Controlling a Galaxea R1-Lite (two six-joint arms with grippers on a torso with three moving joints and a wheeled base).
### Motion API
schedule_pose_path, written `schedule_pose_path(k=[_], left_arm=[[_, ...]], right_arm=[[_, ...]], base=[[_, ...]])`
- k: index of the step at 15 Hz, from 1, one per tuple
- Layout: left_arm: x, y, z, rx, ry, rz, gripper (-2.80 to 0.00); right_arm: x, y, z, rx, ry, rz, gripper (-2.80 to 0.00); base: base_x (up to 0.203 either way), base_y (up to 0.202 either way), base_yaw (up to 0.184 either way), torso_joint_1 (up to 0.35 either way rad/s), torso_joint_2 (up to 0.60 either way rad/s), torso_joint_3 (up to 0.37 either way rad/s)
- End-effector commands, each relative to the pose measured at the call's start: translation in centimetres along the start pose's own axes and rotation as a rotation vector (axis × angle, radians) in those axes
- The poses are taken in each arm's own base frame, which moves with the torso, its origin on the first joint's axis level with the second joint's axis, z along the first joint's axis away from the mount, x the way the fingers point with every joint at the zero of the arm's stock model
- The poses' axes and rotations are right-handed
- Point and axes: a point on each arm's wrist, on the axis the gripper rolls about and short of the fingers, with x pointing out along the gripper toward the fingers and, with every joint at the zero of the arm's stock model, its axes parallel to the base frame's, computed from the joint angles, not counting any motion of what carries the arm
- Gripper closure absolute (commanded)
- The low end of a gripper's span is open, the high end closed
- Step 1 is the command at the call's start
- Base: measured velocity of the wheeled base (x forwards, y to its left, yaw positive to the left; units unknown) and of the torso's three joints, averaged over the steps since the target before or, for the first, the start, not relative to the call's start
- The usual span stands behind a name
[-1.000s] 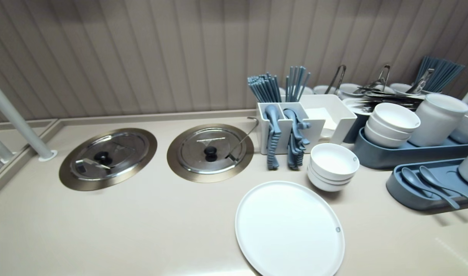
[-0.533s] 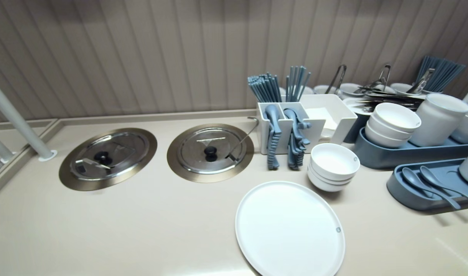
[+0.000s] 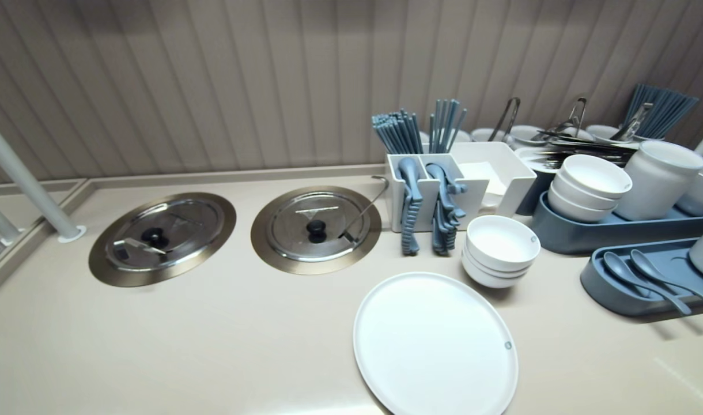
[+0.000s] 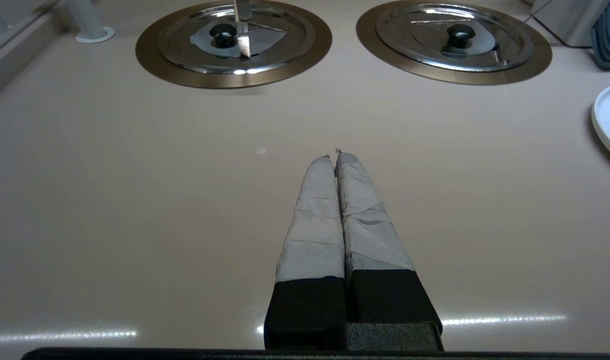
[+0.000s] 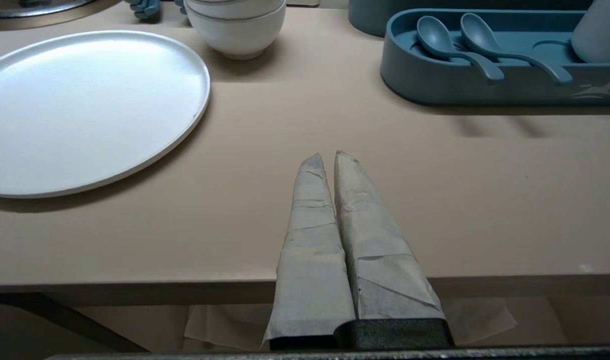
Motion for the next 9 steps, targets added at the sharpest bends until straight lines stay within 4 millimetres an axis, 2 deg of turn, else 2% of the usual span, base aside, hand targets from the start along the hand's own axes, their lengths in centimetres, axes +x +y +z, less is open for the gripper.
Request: schedule_pose_path(k=[1, 9], left_arm=[[0.05, 0.0, -0.21, 0.0, 0.007, -0.001, 0.0], [0.05, 0.0, -0.21, 0.0, 0.007, 0.0, 0.0]], right_arm=[[0.03, 0.0, -0.01, -0.005, 0.003, 0.0, 0.0], [0.02, -0.01, 0.0, 0.032, 0.003, -0.004, 0.0]], base=[[0.0, 0.0, 0.0, 0.0, 0.0, 0.0], [0.0, 0.0, 0.0, 0.0, 0.0, 0.0]])
